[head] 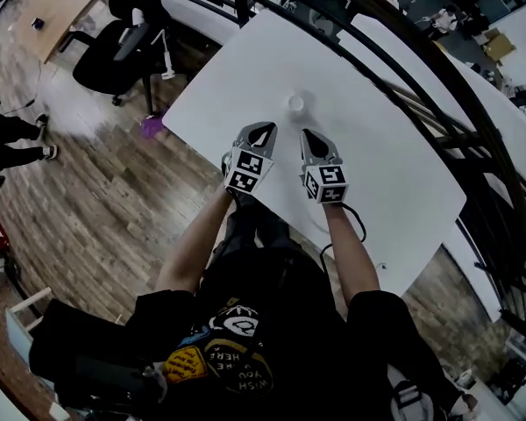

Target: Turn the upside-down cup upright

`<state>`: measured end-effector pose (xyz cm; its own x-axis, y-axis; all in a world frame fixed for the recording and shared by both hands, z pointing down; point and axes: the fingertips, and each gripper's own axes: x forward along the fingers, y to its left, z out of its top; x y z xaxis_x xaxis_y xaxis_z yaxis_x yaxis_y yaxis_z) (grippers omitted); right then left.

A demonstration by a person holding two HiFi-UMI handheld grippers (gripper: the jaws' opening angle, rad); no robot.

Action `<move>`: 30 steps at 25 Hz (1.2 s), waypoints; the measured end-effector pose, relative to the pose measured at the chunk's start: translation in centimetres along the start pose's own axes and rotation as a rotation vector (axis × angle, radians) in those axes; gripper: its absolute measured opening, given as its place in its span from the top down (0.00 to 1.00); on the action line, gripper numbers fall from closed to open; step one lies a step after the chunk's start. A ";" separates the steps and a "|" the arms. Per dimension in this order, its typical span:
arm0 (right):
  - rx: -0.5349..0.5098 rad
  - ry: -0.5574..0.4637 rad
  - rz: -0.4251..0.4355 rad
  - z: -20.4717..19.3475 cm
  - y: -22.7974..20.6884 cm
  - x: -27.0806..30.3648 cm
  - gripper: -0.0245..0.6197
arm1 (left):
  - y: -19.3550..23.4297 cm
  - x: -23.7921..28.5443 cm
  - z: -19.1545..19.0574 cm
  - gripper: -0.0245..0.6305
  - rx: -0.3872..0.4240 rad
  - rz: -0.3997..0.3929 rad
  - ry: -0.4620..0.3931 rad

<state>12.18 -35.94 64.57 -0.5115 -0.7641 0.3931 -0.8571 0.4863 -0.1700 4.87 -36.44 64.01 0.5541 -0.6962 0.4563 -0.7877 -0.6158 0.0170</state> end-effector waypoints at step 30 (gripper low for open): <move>-0.100 0.199 -0.176 -9.2 -6.0 15.7 0.36 | 6.0 4.7 -3.5 0.96 -0.052 -0.028 0.100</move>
<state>9.83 -46.99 80.04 -0.3247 -0.7472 0.5799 -0.9164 0.4002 0.0025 1.83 -42.08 69.32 0.5484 -0.6370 0.5417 -0.7866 -0.6128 0.0758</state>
